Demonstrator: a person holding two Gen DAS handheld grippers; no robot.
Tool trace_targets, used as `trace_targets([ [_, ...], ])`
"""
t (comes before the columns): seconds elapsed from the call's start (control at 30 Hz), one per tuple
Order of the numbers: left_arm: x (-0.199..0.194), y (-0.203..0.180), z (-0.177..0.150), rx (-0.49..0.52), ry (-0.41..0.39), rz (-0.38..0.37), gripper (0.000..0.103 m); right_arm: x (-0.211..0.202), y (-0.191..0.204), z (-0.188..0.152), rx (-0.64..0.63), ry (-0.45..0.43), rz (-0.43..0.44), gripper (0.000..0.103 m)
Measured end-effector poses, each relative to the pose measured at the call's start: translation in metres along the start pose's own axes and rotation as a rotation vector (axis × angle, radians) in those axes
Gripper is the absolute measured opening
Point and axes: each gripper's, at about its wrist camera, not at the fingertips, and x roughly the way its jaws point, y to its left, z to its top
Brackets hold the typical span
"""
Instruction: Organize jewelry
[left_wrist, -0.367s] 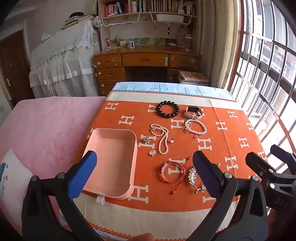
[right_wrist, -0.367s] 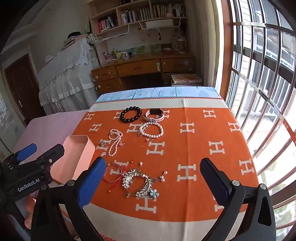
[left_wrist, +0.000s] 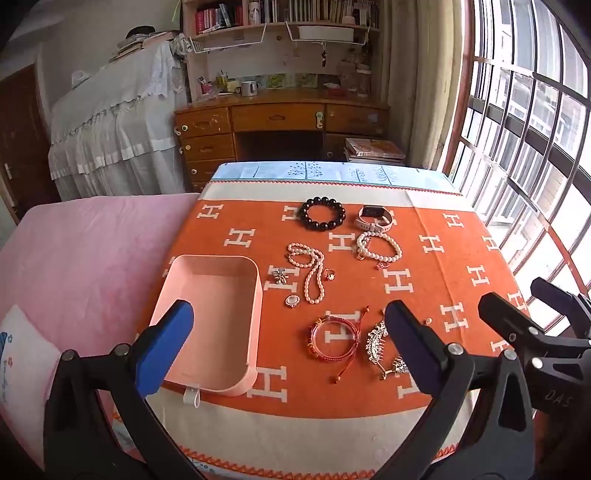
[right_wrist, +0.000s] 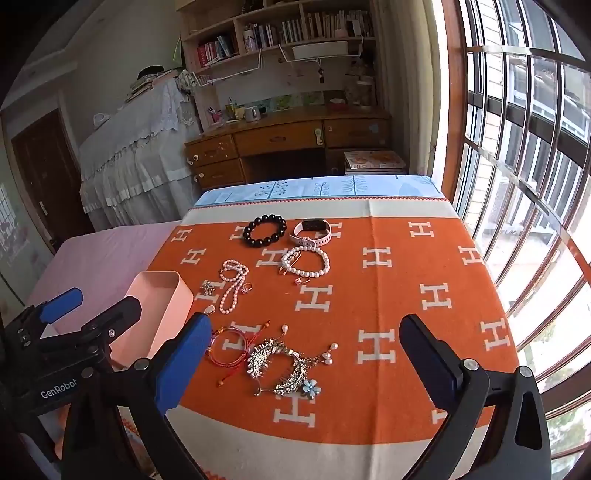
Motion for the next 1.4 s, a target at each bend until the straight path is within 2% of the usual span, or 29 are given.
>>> trace_targets([
  [0.3, -0.006, 0.004, 0.0, -0.02, 0.002, -0.021, 0.102, 0.008, -0.018, 0.001, 0.001, 0.011, 0.041, 0.103],
  [0.57, 0.0, 0.003, -0.002, -0.011, 0.03, -0.009, 0.102, 0.014, -0.023, 0.0, 0.02, 0.039, 0.048, 0.103],
  [1.4, 0.015, 0.01, -0.005, -0.035, 0.091, 0.004, 0.102, 0.016, -0.012, -0.001, -0.002, 0.054, 0.065, 0.103],
])
